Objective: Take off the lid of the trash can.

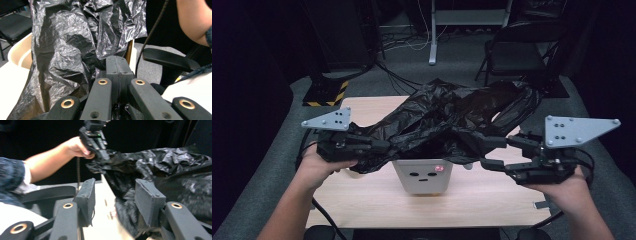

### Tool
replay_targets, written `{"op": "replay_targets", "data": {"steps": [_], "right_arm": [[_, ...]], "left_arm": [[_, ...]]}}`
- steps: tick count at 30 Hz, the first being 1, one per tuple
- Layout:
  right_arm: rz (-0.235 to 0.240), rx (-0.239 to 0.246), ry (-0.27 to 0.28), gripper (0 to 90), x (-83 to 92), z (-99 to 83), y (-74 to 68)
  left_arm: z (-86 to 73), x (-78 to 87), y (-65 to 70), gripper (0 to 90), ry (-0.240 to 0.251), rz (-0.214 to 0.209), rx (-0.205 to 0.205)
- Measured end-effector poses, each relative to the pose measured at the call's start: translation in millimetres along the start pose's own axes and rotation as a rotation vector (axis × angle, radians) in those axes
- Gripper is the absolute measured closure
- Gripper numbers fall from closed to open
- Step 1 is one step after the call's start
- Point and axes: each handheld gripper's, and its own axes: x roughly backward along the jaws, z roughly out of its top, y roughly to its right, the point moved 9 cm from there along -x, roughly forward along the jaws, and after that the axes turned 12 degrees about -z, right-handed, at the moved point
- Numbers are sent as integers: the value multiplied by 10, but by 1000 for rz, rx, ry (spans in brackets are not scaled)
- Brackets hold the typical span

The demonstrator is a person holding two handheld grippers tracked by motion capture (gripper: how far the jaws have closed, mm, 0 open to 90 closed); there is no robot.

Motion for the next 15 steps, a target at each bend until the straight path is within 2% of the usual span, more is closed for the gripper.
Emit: {"op": "replay_targets", "data": {"steps": [3, 5, 8, 10, 11, 15], "right_arm": [[-29, 6, 0, 470, -147, 8, 86], [-82, 15, -4, 440, -235, -3, 193], [-105, -3, 1, 421, -314, -13, 307], [-150, 5, -9, 408, -373, -38, 411], [-155, 5, -26, 405, -410, -66, 450], [-106, -23, -96, 396, -559, -230, 516]], "left_arm": [[-30, -17, 23, 899, -3, -11, 0], [-57, -27, 35, 899, -10, -15, 2], [-107, -46, 47, 899, -19, -20, 2], [-145, -49, 52, 899, -23, -25, 4], [-161, -43, 48, 899, -20, -24, 8], [-216, -28, 28, 899, -8, -26, 27]]}}
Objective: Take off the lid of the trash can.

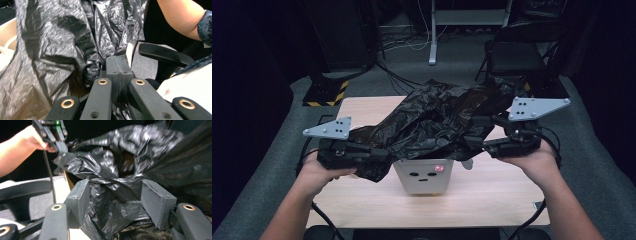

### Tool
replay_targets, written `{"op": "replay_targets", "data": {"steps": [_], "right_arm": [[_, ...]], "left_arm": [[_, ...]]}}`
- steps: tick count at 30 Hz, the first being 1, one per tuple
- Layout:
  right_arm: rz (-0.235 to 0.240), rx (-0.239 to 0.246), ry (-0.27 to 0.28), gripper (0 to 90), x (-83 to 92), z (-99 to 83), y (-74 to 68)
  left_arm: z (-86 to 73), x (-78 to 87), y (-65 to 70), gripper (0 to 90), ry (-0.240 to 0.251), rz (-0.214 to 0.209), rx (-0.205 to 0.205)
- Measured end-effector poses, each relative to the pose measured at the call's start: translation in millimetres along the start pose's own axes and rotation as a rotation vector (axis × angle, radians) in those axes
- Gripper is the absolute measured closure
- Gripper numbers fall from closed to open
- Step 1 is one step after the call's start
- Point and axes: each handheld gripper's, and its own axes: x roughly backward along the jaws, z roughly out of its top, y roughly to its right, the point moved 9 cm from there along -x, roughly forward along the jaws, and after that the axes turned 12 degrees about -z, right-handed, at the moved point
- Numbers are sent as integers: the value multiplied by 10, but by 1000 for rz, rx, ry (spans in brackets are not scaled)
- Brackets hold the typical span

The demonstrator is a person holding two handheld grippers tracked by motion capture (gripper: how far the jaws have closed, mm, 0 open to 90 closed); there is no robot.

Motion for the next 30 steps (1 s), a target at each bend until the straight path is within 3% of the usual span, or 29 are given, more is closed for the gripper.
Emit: {"op": "replay_targets", "data": {"steps": [8, 14, 18, 23, 30], "right_arm": [[109, -6, -70, 421, -197, -208, -105], [141, -7, -59, 754, -196, -239, -141], [181, -12, -19, 861, -83, -246, -187], [240, -1, -24, 891, 32, -433, -328], [233, -4, -72, 895, 1, -774, -457]], "left_arm": [[-23, 18, 27, 899, 5, -1, 0], [-28, 47, 87, 899, 13, 3, -13], [-51, 67, 123, 899, 19, 4, -20], [-160, 40, 189, 900, 22, -11, -18], [-373, -54, 171, 900, 6, -22, 17]]}}
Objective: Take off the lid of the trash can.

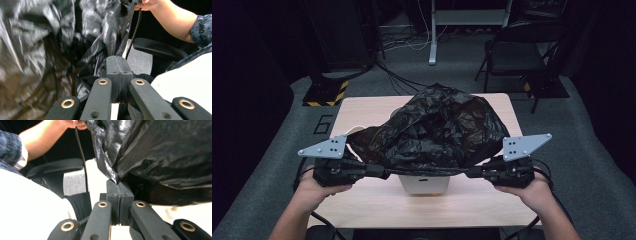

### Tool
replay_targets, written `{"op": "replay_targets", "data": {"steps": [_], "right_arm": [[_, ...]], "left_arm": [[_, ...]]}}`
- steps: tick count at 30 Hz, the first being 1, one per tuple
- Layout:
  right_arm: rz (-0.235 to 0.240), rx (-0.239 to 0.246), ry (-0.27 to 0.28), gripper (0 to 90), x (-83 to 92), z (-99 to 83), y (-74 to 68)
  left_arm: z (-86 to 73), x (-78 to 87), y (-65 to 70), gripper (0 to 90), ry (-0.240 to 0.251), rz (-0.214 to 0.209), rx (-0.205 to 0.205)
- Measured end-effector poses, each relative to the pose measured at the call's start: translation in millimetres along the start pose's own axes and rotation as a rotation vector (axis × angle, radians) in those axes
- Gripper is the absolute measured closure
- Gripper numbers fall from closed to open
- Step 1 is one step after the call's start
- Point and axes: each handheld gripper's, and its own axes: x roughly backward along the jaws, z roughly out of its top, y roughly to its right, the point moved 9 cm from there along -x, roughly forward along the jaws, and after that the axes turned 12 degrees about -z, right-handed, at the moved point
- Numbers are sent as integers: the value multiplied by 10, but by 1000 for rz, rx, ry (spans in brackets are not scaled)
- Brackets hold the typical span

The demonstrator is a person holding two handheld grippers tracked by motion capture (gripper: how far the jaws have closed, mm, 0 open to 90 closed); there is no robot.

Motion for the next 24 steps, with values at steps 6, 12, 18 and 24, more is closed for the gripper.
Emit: {"op": "replay_targets", "data": {"steps": [6, 12, 18, 24], "right_arm": [[-29, -40, -38, 897, -128, -235, 67], [-41, -74, -35, 897, -210, -324, 121], [-39, -100, -50, 898, -282, -440, 142], [-52, -81, -57, 896, -294, -437, 140]], "left_arm": [[-230, -94, -135, 900, -39, 22, 45], [-377, -170, -276, 900, -36, 18, 85], [-508, -232, -368, 900, -32, -3, 126], [-416, -151, -267, 899, -40, -4, 97]]}}
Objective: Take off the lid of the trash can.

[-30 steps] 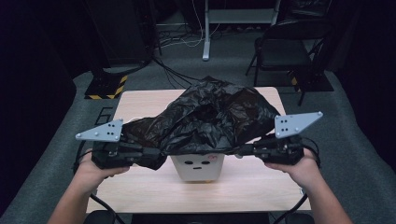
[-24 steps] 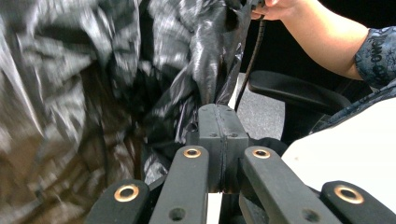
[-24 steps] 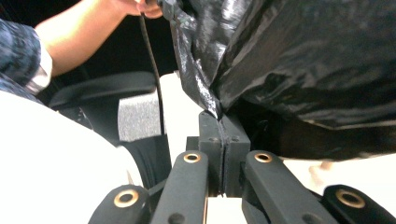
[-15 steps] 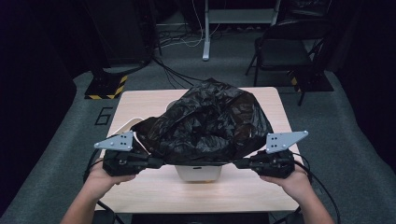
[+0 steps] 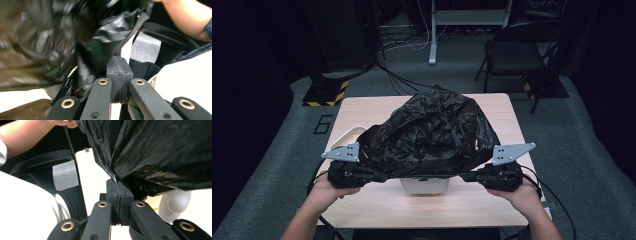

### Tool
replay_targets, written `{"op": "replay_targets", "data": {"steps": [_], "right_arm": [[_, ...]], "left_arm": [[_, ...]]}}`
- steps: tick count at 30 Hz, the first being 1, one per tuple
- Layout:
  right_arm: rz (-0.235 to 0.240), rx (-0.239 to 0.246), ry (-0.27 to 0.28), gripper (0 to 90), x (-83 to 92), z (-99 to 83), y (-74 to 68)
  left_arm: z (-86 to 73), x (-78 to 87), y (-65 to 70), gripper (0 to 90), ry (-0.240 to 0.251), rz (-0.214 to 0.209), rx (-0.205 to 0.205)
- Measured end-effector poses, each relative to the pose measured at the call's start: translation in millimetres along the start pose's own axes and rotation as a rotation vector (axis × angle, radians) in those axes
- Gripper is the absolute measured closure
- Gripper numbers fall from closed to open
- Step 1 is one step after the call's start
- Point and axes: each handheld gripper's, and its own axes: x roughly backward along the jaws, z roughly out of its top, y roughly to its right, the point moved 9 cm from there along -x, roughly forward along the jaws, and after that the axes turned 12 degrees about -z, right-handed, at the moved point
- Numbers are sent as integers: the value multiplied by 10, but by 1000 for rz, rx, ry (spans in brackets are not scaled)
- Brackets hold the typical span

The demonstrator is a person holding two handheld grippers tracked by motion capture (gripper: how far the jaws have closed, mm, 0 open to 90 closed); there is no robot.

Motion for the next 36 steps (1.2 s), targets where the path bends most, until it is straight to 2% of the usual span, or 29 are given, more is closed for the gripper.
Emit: {"op": "replay_targets", "data": {"steps": [5, 10, 14, 16, 18, 23, 28, 29, 32, 35, 36], "right_arm": [[-19, -9, 19, 895, 4, -2, 21], [-18, -20, 37, 895, 41, -10, 41], [-18, -23, 44, 893, 61, -12, 41], [-23, -21, 46, 892, 63, -11, 36], [-21, -18, 42, 889, 58, -12, 26], [-20, -9, 44, 886, 57, -10, 19], [-20, -16, 47, 883, 66, -15, 26], [-20, -14, 48, 882, 65, -14, 29], [-18, -13, 51, 881, 56, -17, 28], [-14, -21, 50, 876, 52, -24, 23], [-14, -23, 53, 876, 49, -25, 25]], "left_arm": [[214, 284, 188, 842, 41, 22, -54], [369, 496, 245, 785, 58, 84, -74], [568, 594, 130, 654, 72, 158, -53], [678, 612, 75, 601, 67, 180, -60], [823, 626, -16, 534, 68, 221, -65], [1079, 593, -201, 426, 102, 244, -47], [1179, 458, -370, 424, 75, 247, -40], [1187, 415, -444, 424, 60, 263, -35], [1166, 331, -583, 432, 37, 264, -13], [1139, 252, -661, 444, 39, 249, 1], [1133, 246, -691, 471, 43, 263, -8]]}}
